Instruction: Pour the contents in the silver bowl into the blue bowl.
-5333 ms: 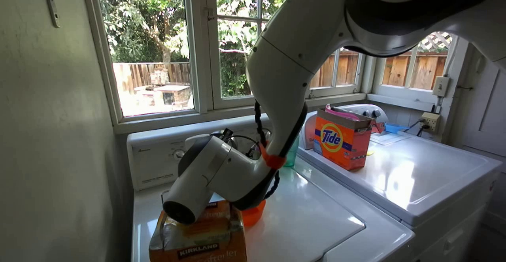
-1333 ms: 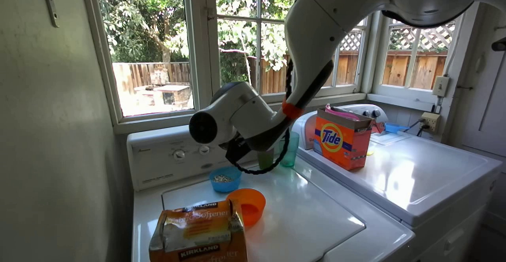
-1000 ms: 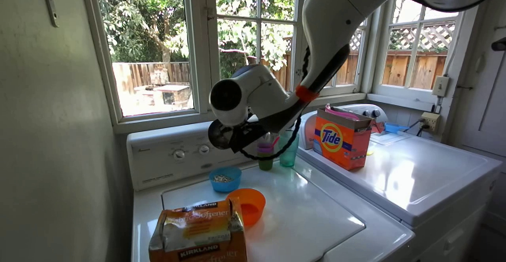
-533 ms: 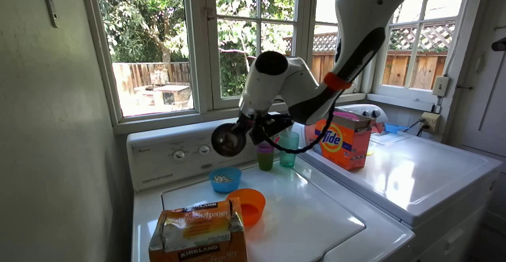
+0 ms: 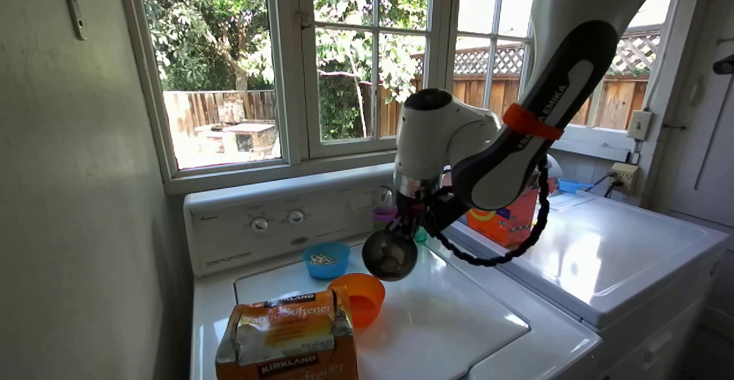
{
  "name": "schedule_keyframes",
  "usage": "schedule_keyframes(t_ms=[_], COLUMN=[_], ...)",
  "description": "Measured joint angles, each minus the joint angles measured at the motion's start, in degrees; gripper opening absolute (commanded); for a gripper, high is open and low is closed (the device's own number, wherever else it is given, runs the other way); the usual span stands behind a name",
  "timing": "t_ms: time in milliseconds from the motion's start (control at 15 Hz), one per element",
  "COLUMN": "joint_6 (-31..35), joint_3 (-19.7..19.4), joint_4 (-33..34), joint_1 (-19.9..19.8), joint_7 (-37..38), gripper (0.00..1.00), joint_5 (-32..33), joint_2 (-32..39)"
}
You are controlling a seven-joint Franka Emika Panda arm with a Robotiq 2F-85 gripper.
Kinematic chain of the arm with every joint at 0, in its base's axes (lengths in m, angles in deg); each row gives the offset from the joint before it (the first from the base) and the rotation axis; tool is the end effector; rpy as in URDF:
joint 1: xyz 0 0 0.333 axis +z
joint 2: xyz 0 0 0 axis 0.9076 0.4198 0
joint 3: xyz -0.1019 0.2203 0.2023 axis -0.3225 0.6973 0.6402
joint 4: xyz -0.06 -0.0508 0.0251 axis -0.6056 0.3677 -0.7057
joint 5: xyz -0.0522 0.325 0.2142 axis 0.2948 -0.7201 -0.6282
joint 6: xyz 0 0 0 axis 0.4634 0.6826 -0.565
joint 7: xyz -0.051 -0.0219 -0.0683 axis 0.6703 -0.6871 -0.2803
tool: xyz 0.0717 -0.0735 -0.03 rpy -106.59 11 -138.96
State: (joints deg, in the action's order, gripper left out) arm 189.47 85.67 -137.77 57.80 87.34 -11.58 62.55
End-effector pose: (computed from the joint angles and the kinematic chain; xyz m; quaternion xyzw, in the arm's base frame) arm 0.4952 0.1424 0.2533 0.9659 0.1483 0.1823 0.1083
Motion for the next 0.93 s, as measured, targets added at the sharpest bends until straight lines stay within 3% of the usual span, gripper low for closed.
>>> schedule_keyframes(t_ms=[133, 400, 933], joint_6=[-4.73, -10.33, -10.36], joint_3=[0.95, 0.36, -1.08], joint_4=[-1.89, -2.32, -1.67], joint_1=[-1.26, -2.23, -0.48], joint_7=[-3.72, -2.10, -1.91], gripper=[0.01, 0.04, 0.01], joint_5=[-7.13, -13.92, -16.47], joint_2=[-2.09, -7.76, -6.64])
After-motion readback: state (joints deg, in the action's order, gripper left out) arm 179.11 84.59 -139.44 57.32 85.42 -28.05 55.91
